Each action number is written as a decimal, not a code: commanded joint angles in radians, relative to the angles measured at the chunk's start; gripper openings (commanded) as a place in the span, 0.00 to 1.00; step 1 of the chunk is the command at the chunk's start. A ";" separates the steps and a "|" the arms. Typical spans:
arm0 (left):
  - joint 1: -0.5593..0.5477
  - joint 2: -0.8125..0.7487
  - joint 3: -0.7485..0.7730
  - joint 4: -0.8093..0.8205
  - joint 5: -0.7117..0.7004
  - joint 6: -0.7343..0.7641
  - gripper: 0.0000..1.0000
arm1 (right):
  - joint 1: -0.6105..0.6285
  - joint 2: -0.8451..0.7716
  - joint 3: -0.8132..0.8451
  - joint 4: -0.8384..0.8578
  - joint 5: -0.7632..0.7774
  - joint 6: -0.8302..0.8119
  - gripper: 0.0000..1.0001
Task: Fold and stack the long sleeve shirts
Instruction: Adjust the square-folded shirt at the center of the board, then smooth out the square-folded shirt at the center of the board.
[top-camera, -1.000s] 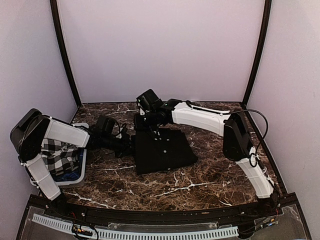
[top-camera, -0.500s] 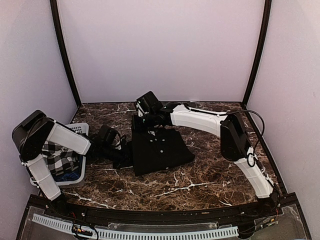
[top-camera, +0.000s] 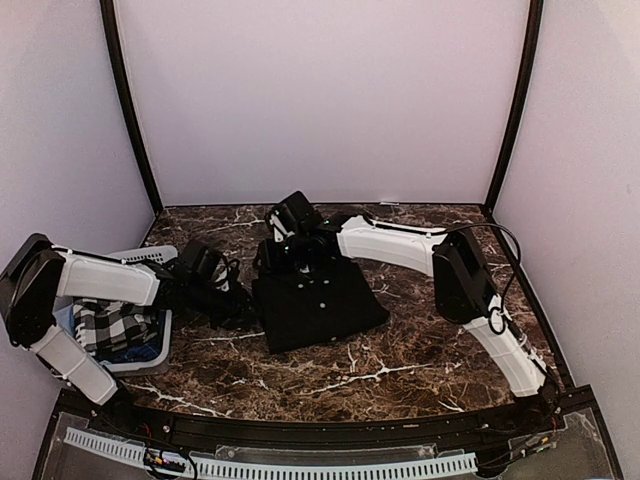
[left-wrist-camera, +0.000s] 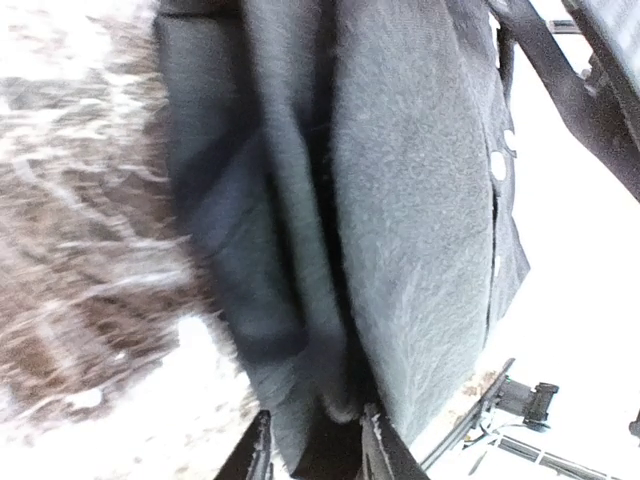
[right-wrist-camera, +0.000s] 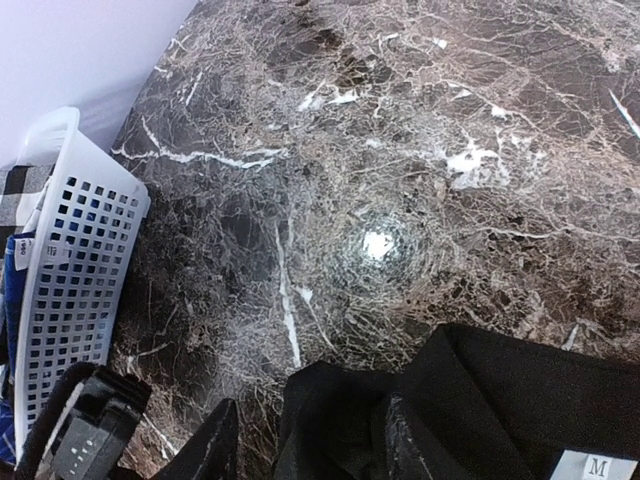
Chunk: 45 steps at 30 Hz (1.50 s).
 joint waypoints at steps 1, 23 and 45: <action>0.017 -0.075 0.005 -0.152 -0.068 0.058 0.28 | -0.012 -0.129 -0.020 -0.025 0.055 -0.057 0.48; 0.020 0.239 0.286 0.079 0.013 0.074 0.22 | -0.031 -0.148 -0.232 -0.018 0.196 -0.122 0.25; 0.032 0.269 0.229 -0.023 -0.084 0.133 0.14 | -0.036 -0.536 -0.713 0.065 0.217 -0.048 0.41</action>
